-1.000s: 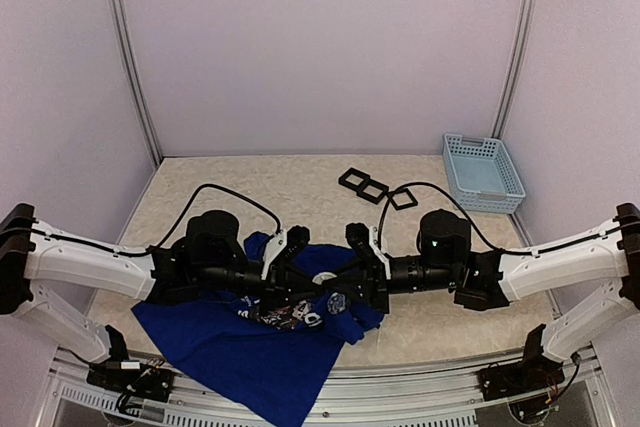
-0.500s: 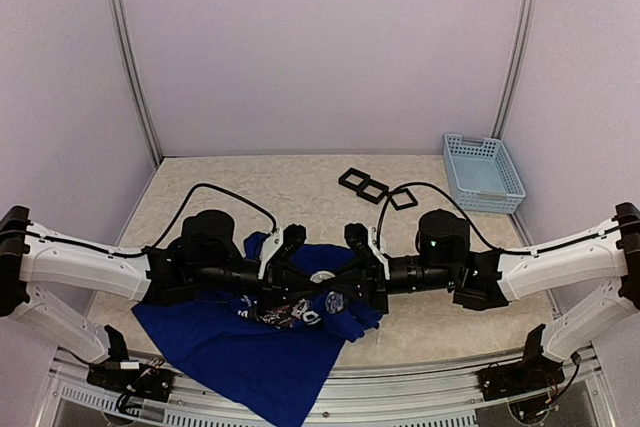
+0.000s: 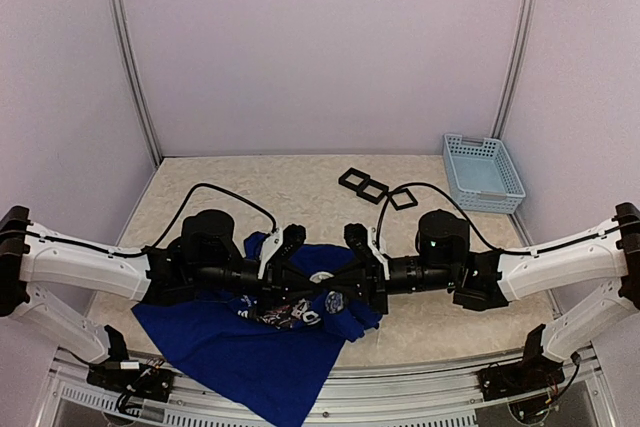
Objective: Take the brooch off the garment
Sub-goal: Open the brooch with the crumpled clothing.
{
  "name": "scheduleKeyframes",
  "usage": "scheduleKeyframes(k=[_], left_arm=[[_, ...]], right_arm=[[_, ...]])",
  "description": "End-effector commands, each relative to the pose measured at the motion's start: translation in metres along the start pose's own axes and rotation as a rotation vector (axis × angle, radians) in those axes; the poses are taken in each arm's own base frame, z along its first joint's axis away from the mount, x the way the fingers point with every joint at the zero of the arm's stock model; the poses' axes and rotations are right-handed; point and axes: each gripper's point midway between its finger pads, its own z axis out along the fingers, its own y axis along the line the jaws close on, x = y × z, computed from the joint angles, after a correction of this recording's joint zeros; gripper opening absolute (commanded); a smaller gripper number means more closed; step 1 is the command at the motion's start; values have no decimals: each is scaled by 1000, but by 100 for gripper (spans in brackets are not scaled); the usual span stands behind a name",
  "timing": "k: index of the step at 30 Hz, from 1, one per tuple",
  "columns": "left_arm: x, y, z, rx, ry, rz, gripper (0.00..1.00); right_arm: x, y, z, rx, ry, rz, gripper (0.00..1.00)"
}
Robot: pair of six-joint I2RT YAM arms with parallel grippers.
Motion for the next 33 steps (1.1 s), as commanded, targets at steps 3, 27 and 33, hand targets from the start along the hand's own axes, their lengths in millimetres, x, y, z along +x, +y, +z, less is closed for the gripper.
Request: scheduleKeyframes(k=[3, 27, 33], left_arm=[[-12, -4, -2, 11, -39, 27, 0], [-2, -18, 13, 58, 18, 62, 0], [2, -15, 16, 51, 32, 54, 0]], right_arm=[[11, -16, 5, 90, 41, 42, 0], [51, -64, 20, 329, 205, 157, 0], [49, -54, 24, 266, 195, 146, 0]])
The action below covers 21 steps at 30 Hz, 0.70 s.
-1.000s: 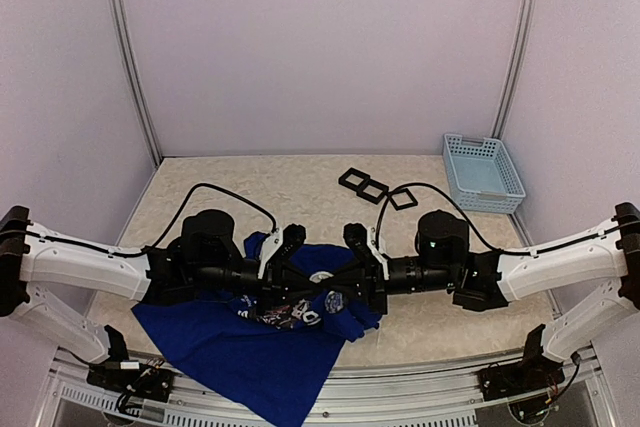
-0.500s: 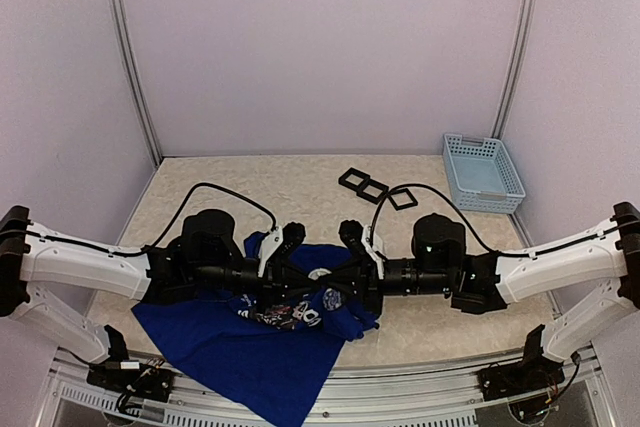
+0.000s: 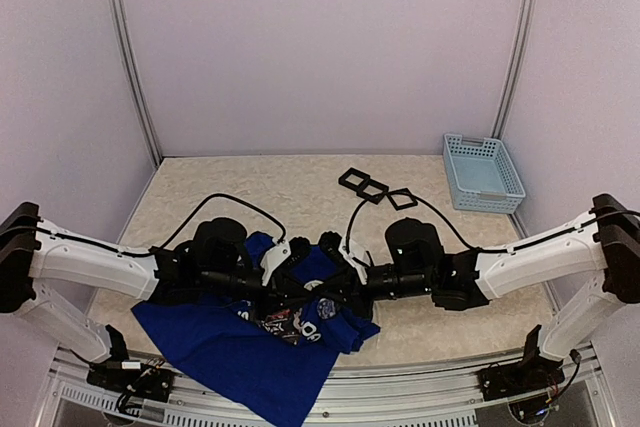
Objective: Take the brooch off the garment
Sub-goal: Open the brooch with the crumpled clothing.
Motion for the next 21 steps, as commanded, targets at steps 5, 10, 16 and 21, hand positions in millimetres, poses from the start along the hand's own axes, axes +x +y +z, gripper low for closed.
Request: scheduleKeyframes(k=[5, 10, 16, 21], left_arm=[[-45, -33, 2, 107, -129, 96, 0], [-46, -22, 2, 64, -123, 72, 0], [-44, -18, 5, 49, -113, 56, 0], [-45, -14, 4, 34, -113, 54, 0]], right_arm=[[-9, -17, -4, 73, -31, -12, 4], [-25, 2, -20, -9, -82, -75, 17], [-47, 29, -51, -106, -152, -180, 46], [-62, 34, -76, -87, -233, -219, 58]])
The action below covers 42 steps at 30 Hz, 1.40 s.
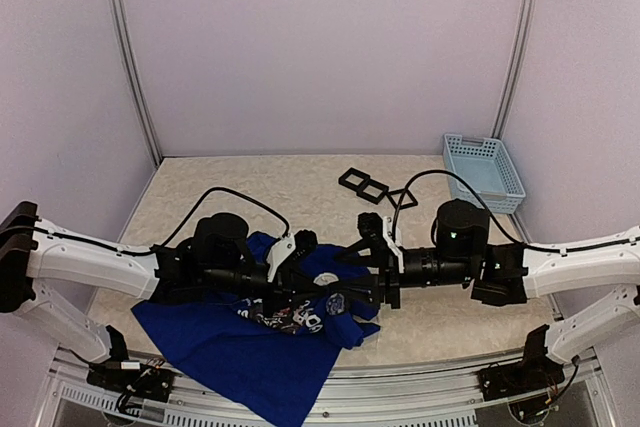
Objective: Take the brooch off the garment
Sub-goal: Open the brooch with the crumpled clothing, then pass from the left arm to the right
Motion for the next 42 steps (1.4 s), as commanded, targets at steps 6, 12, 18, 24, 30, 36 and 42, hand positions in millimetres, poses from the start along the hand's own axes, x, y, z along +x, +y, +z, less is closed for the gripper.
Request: scheduleKeyframes(k=[6, 12, 18, 24, 30, 36, 42], left_arm=[[-20, -5, -4, 31, -69, 1, 0], [-21, -9, -5, 47, -75, 7, 0], [-21, -9, -5, 51, -76, 7, 0], [-21, -9, -6, 52, -77, 8, 0], [-21, -10, -6, 55, -77, 8, 0], [-21, -10, -6, 52, -77, 8, 0], [-20, -6, -5, 31, -72, 4, 41]], right_arm=[[5, -15, -14, 109, 4, -46, 59], [16, -13, -1, 71, 40, -24, 51], [19, -15, 2, 76, 54, -7, 41], [23, -18, 5, 88, 65, 11, 33], [27, -17, 10, 72, 80, 20, 23], [28, -14, 12, 52, 83, 19, 1], [25, -15, 7, 67, 65, 4, 0]])
